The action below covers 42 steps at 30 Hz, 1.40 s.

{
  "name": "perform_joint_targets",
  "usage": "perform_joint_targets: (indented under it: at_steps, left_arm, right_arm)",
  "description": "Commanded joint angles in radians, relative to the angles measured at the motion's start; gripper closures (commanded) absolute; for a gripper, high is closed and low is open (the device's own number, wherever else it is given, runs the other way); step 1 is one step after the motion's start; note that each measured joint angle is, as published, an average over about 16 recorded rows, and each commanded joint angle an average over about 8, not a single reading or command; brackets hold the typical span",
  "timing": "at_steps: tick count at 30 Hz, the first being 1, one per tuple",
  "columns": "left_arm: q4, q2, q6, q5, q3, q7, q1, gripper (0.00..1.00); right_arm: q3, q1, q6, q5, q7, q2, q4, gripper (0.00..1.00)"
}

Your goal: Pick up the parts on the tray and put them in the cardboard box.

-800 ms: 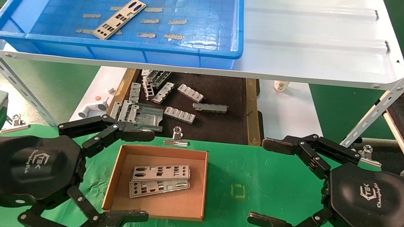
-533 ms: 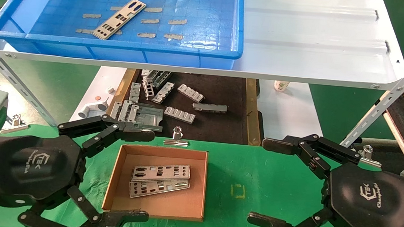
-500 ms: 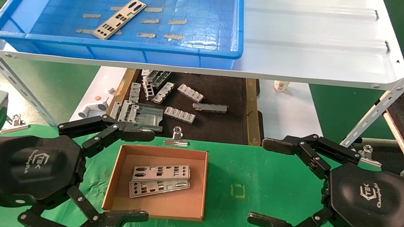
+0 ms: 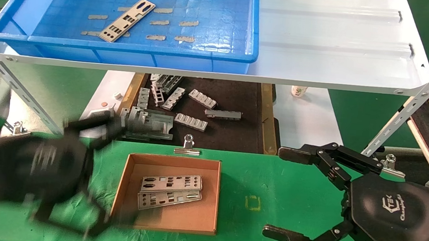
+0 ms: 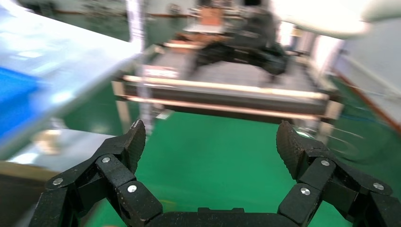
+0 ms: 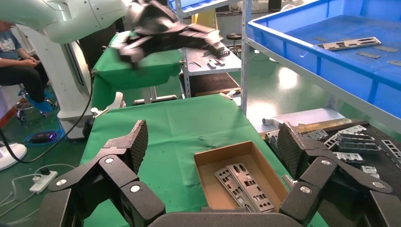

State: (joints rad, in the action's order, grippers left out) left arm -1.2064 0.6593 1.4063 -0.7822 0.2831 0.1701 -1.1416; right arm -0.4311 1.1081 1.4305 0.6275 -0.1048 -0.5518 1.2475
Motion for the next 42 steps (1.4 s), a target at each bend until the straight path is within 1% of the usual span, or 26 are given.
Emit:
perform_joint_targets:
  at_steps: [1, 6, 13, 20, 25, 31, 38, 40, 41, 42]
  left_arm:
    - [0.015, 0.011, -0.034, -0.012, -0.004, -0.005, -0.011, 0.0]
    - [0.162, 0.096, -0.112, -0.104, 0.027, -0.023, -0.15, 0.0]
    - [0.46, 0.213, -0.191, -0.251, 0.096, -0.044, -0.373, 0.0]
    - [0.732, 0.291, -0.267, -0.399, 0.164, -0.092, -0.586, 0.0]
    - [0.896, 0.335, -0.299, -0.482, 0.211, -0.085, -0.709, 0.0]
    - [1.03, 0.383, -0.341, -0.559, 0.258, -0.084, -0.805, 0.0]
    - [1.122, 0.431, -0.435, -0.606, 0.287, -0.1, -0.845, 0.0]
    - [1.14, 0.444, -0.472, -0.61, 0.288, -0.105, -0.846, 0.05]
    - [1.147, 0.449, -0.489, -0.611, 0.289, -0.107, -0.845, 0.11]
    - [1.154, 0.455, -0.506, -0.611, 0.289, -0.108, -0.845, 0.21]
  right_arm:
    - [0.0, 0.0, 0.0, 0.0, 0.0, 0.0, 0.0, 1.0]
    - [0.0, 0.0, 0.0, 0.0, 0.0, 0.0, 0.0, 1.0]
    - [0.0, 0.0, 0.0, 0.0, 0.0, 0.0, 0.0, 1.0]
    - [0.0, 0.0, 0.0, 0.0, 0.0, 0.0, 0.0, 1.0]
    - [0.0, 0.0, 0.0, 0.0, 0.0, 0.0, 0.0, 1.0]
    - [0.0, 0.0, 0.0, 0.0, 0.0, 0.0, 0.0, 1.0]
    - [0.0, 0.0, 0.0, 0.0, 0.0, 0.0, 0.0, 1.0]
    - [0.0, 0.0, 0.0, 0.0, 0.0, 0.0, 0.0, 1.0]
    - [0.0, 0.0, 0.0, 0.0, 0.0, 0.0, 0.0, 1.0]
    - [0.0, 0.0, 0.0, 0.0, 0.0, 0.0, 0.0, 1.0]
